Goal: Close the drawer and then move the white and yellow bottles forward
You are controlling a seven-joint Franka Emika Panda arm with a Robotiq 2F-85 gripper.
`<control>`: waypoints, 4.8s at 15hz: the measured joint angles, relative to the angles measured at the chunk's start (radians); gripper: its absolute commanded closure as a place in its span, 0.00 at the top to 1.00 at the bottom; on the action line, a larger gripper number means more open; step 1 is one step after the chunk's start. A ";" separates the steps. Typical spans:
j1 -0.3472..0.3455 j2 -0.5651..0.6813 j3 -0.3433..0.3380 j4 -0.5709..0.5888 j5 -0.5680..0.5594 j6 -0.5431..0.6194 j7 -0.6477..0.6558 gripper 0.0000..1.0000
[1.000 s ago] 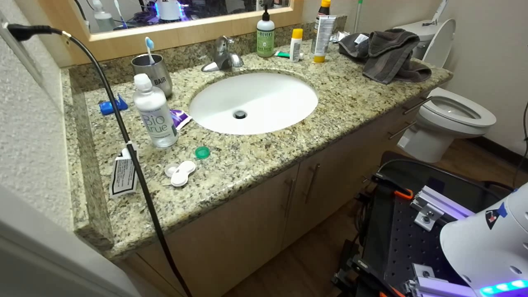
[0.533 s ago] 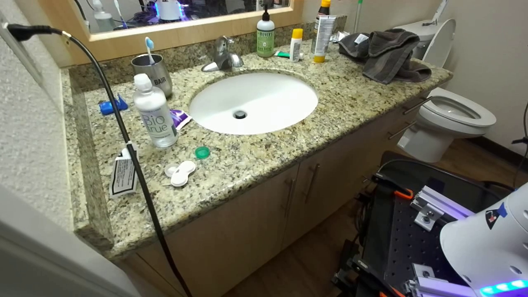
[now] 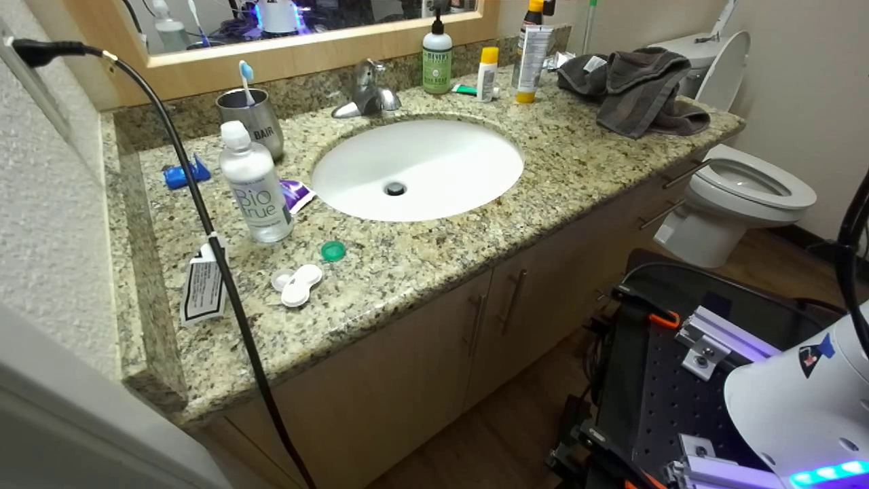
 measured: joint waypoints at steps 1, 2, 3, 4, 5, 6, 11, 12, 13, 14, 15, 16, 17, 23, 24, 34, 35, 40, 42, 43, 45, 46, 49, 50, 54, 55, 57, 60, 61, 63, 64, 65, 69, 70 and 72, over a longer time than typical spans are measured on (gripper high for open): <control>0.000 -0.003 0.000 0.000 0.000 0.000 0.000 1.00; 0.000 -0.004 0.000 0.000 0.000 0.000 0.000 1.00; -0.005 -0.003 0.008 0.000 0.001 -0.004 -0.028 1.00; -0.016 -0.002 0.025 0.001 0.008 -0.009 -0.079 1.00; -0.030 0.002 0.044 0.002 0.022 -0.011 -0.132 1.00; -0.047 0.010 0.061 0.008 0.039 -0.011 -0.191 1.00; -0.148 0.086 0.119 0.082 0.095 -0.045 -0.500 1.00; -0.162 0.105 0.125 0.103 0.096 -0.073 -0.537 1.00; -0.166 0.115 0.125 0.110 0.096 -0.077 -0.541 1.00; -0.166 0.118 0.124 0.110 0.096 -0.076 -0.539 1.00; -0.164 0.118 0.124 0.110 0.096 -0.076 -0.538 1.00; -0.162 0.118 0.124 0.110 0.096 -0.076 -0.537 1.00; -0.160 0.118 0.124 0.110 0.094 -0.074 -0.537 1.00; -0.091 0.121 0.121 0.104 0.044 0.005 -0.413 1.00; -0.088 0.121 0.121 0.104 0.044 0.004 -0.413 1.00; -0.098 0.160 0.110 0.112 0.032 -0.041 -0.394 0.60; -0.100 0.167 0.110 0.116 0.032 -0.050 -0.392 0.52; -0.105 0.182 0.110 0.139 0.033 -0.079 -0.389 0.17; -0.106 0.182 0.111 0.151 0.035 -0.089 -0.389 0.03; -0.106 0.182 0.111 0.155 0.035 -0.090 -0.389 0.01; -0.106 0.182 0.111 0.159 0.035 -0.090 -0.388 0.00; -0.107 0.182 0.111 0.159 0.036 -0.090 -0.387 0.00; -0.107 0.182 0.110 0.162 0.036 -0.091 -0.375 0.00; -0.107 0.181 0.109 0.164 0.036 -0.093 -0.367 0.01; -0.116 0.129 0.108 0.147 0.051 -0.099 -0.365 0.01; -0.122 0.100 0.108 0.129 0.053 -0.098 -0.373 0.01; -0.134 0.034 0.106 0.073 0.050 -0.098 -0.397 0.01; -0.143 -0.065 0.089 -0.042 0.028 -0.101 -0.459 0.01; -0.145 -0.097 0.083 -0.084 0.016 -0.102 -0.488 0.01; -0.145 -0.166 0.074 -0.169 -0.014 -0.104 -0.556 0.01; -0.144 -0.200 0.068 -0.210 -0.029 -0.104 -0.588 0.01; -0.143 -0.232 0.063 -0.247 -0.039 -0.103 -0.613 0.01; -0.140 -0.301 0.039 -0.308 -0.022 -0.103 -0.613 0.04; -0.140 -0.302 0.038 -0.309 -0.021 -0.103 -0.612 0.01; -0.137 -0.300 0.037 -0.310 -0.020 -0.103 -0.611 0.01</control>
